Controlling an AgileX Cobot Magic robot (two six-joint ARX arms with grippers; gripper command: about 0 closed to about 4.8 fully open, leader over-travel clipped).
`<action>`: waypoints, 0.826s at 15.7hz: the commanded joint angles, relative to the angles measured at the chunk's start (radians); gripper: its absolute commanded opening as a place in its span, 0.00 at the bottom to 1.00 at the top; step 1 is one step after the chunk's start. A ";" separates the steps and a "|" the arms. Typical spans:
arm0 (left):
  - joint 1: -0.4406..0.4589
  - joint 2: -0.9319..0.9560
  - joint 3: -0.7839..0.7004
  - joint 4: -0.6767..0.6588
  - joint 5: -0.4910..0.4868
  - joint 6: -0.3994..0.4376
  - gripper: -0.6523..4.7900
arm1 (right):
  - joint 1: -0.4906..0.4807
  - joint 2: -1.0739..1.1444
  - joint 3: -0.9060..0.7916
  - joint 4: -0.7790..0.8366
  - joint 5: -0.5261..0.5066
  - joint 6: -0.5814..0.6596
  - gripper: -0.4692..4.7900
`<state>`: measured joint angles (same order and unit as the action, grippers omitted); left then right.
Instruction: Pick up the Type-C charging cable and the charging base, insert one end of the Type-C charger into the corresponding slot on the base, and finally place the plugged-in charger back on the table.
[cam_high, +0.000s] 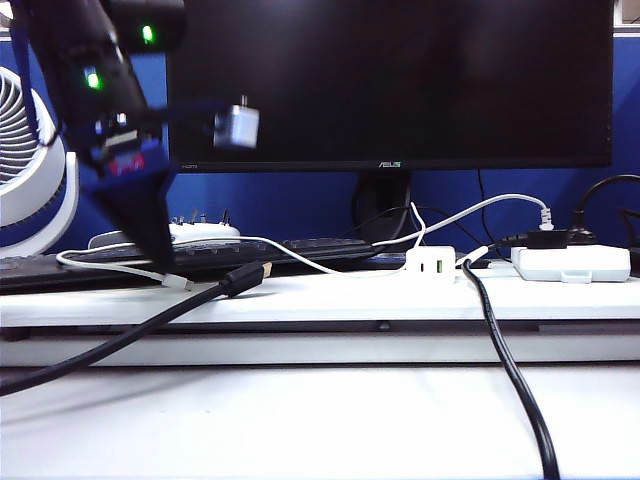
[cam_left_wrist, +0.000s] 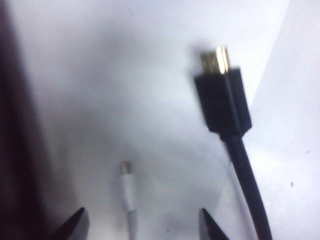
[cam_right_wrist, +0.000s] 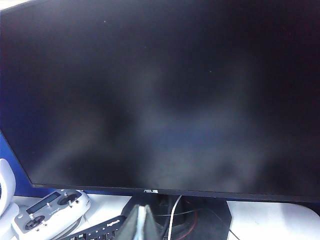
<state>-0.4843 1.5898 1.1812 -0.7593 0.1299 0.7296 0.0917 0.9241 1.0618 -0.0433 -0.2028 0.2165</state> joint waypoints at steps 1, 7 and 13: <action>0.000 0.005 0.004 0.006 0.006 0.026 0.66 | 0.000 -0.002 0.003 0.010 -0.002 0.002 0.09; 0.002 0.013 0.004 0.053 0.031 0.018 0.66 | 0.000 -0.002 0.003 0.010 -0.002 0.002 0.09; 0.002 0.039 0.004 0.074 0.028 -0.012 0.65 | 0.000 -0.002 0.003 0.010 -0.021 0.002 0.09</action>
<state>-0.4839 1.6287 1.1812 -0.6964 0.1535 0.7242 0.0917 0.9241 1.0611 -0.0433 -0.2146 0.2165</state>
